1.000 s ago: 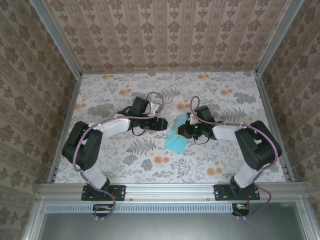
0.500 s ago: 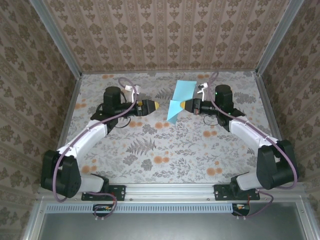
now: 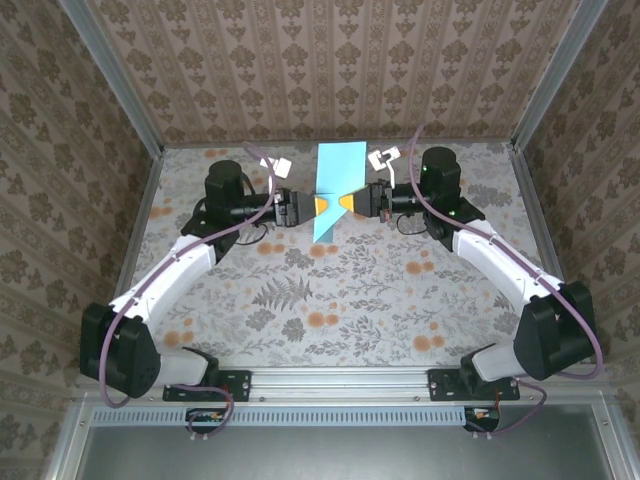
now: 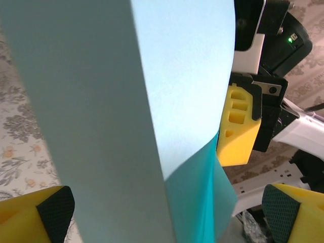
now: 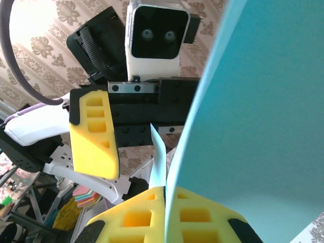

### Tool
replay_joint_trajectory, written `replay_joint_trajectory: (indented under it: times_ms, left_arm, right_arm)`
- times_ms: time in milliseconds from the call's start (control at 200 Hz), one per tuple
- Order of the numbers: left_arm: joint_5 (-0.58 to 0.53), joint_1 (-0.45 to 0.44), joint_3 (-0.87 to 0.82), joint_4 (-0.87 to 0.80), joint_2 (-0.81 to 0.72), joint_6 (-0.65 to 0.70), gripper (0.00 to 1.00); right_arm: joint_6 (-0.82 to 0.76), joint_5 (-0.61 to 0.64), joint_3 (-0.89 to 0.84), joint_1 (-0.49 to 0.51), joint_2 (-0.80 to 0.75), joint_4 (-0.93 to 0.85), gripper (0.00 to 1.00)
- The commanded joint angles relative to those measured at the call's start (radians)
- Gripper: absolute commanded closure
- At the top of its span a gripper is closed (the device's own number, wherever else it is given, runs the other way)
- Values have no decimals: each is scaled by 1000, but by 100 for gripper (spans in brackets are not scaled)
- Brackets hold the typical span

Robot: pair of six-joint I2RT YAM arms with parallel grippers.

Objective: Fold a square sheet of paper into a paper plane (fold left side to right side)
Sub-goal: Turn over the paper at the center of the table.

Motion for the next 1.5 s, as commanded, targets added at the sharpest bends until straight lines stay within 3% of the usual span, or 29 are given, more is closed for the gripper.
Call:
replay_joint_trajectory:
  times_ms: [0,90,310,420,600,815,935,1085,1180,1355,1495]
  left_arm:
    - [47,-30,39,45,18,-15,6]
    - [47,-36,47,52,18,-18,16]
    - [30,-34,46,47,-4,-17,60]
    - [15,-30,42,30,-18,-8,68]
    - [-14,-27,46,-18,-30,15,90]
    - [-157,-32,70,-237,-63,140,99]
    - [-349,-54,84,-415,-101,230,99]
    - [-767,-162,130,-690,-122,337,100]
    - [-993,-260,170,-828,-94,352,100]
    - [-1358,-440,300,-1098,73,296,100]
    - [-1496,-516,407,-1271,239,192,100]
  right_arm:
    - [-10,-39,39,15,24,31,97]
    - [-3,-22,40,17,33,33,97]
    - [6,9,26,14,44,33,95]
    - [12,19,13,9,44,36,94]
    - [17,28,-3,-2,32,33,90]
    - [-55,104,-34,-47,-23,-98,71]
    - [-174,294,-35,-96,-115,-354,56]
    - [-266,818,-1,-124,-165,-733,53]
    - [-248,1058,-16,-142,-181,-868,48]
    - [-200,1247,-109,-168,-248,-902,31]
    - [-168,1322,-175,-181,-307,-892,10]
